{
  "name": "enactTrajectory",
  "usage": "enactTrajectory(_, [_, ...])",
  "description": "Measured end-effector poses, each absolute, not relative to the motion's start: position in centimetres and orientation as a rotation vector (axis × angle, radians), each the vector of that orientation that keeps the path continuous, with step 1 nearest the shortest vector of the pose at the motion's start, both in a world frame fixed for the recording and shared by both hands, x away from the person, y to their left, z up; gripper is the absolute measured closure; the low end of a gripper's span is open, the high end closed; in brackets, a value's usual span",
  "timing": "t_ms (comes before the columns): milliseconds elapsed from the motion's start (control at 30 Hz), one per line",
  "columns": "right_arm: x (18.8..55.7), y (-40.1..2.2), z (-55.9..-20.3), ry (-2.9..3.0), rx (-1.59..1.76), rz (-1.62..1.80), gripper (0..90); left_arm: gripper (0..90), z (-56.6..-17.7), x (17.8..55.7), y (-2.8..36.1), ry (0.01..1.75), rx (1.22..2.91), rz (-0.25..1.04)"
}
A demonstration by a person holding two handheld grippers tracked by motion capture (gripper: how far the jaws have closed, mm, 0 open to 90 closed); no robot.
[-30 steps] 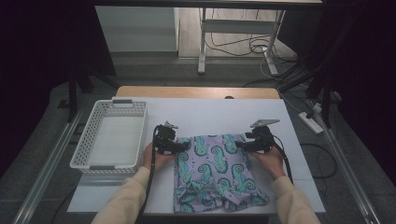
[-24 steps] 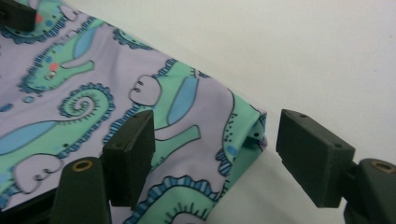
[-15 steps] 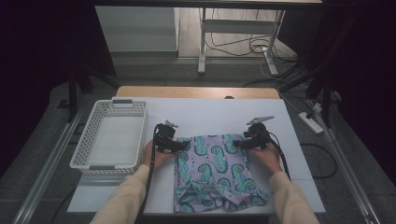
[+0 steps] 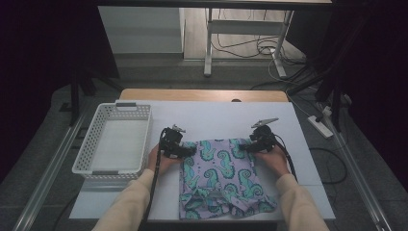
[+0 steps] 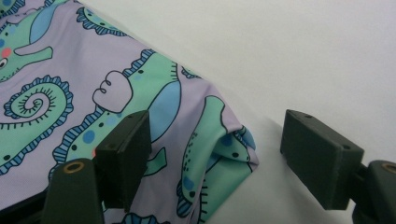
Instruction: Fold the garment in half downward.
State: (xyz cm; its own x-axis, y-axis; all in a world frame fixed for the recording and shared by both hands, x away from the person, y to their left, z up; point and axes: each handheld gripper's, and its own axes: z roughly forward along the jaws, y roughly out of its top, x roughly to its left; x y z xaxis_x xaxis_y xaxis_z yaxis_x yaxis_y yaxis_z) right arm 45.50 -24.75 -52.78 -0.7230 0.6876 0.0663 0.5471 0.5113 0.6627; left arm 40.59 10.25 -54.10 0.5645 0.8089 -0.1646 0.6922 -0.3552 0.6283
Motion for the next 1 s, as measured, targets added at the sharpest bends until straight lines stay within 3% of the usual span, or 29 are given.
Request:
enactTrajectory(67, [45.4, -24.7, -52.8, 2.546, 1.048, 1.001, 26.8, 21.6, -54.1, 40.5, 10.3, 1.186, 2.136, 0.219])
enactTrajectory(233, [44.9, -24.3, -52.6, 2.591, 0.963, 1.001, 45.1, 33.1, -54.0, 40.3, 10.4, 1.154, 2.137, 0.201])
enactTrajectory(433, [44.6, -24.4, -52.4, 2.628, 0.961, 0.998, 73.3, 55.8, -54.0, 39.8, 10.4, 1.109, 2.143, 0.172])
enactTrajectory(533, [44.7, -24.5, -52.4, 2.662, 0.983, 1.039, 81.9, 69.1, -54.1, 39.6, 10.3, 1.082, 2.152, 0.144])
enactTrajectory(667, [44.7, -24.5, -52.4, 2.660, 0.984, 1.040, 83.5, 81.1, -54.1, 39.6, 10.2, 1.058, 2.157, 0.136])
enactTrajectory(1000, [44.3, -24.6, -51.5, 2.586, 0.955, 1.074, 84.7, 83.7, -54.2, 39.7, 10.5, 1.077, 2.116, 0.132])
